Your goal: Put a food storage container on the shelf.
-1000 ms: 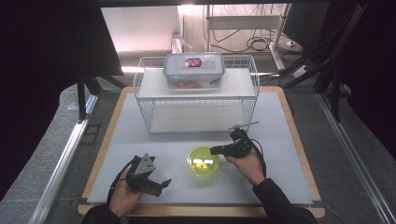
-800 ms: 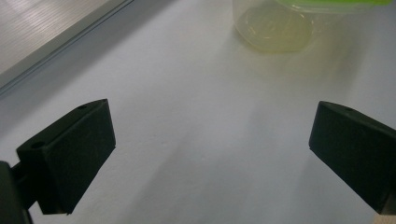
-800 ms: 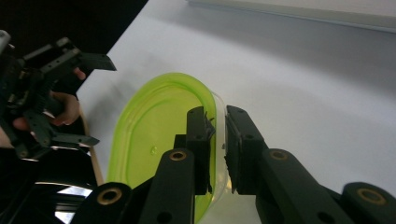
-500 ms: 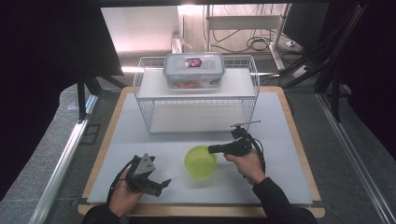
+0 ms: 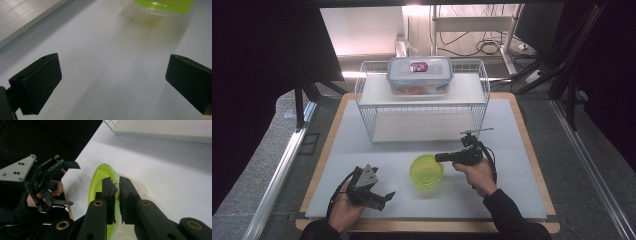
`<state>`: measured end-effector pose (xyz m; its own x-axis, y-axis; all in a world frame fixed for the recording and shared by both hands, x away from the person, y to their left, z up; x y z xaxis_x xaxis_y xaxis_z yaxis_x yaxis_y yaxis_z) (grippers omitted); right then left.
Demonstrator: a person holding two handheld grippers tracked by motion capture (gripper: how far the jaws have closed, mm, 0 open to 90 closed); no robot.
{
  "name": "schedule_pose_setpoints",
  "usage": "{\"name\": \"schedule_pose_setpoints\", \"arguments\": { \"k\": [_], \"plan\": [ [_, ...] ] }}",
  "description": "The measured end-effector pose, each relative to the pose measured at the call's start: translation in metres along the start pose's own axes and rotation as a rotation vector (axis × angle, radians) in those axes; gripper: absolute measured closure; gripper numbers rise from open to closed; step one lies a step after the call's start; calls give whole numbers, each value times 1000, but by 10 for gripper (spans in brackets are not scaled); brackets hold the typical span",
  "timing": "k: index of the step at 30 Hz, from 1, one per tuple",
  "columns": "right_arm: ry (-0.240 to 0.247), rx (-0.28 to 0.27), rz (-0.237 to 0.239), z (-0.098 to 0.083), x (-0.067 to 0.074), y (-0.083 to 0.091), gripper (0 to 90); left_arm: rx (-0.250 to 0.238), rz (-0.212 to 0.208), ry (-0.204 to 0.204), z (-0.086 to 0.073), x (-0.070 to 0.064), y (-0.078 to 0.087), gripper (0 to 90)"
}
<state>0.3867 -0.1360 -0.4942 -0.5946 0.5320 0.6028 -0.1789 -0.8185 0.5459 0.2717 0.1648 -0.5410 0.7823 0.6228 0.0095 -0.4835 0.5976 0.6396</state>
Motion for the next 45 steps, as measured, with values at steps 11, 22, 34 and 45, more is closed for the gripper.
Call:
{"name": "schedule_pose_setpoints", "arguments": {
  "k": [11, 22, 34, 45],
  "plan": [
    [-43, -54, 37, 6, -3, 13, 840, -11, 7, 4, 1, 1, 1, 4],
    [-50, -127, 104, 23, 8, 31, 840, -45, 22, 13, 2, 2, 6, 4],
    [-30, -198, 139, 51, 27, 52, 840, -47, 22, 14, 2, 2, 6, 4],
    [-23, -243, 150, 87, 45, 72, 840, -43, 22, 11, 2, 3, 6, 3]
  ]
}}
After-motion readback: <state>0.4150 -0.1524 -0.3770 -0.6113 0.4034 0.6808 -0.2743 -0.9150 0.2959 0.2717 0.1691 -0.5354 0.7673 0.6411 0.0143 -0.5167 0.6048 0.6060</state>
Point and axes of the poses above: each handheld gripper's, and its own axes: y roughly backward along the jaws, z roughly out of its top, x roughly to its left, the point moved 3 cm from there along -y, roughly forward along the jaws, and after that the axes turned 5 degrees about -z, right-handed, at the moved point
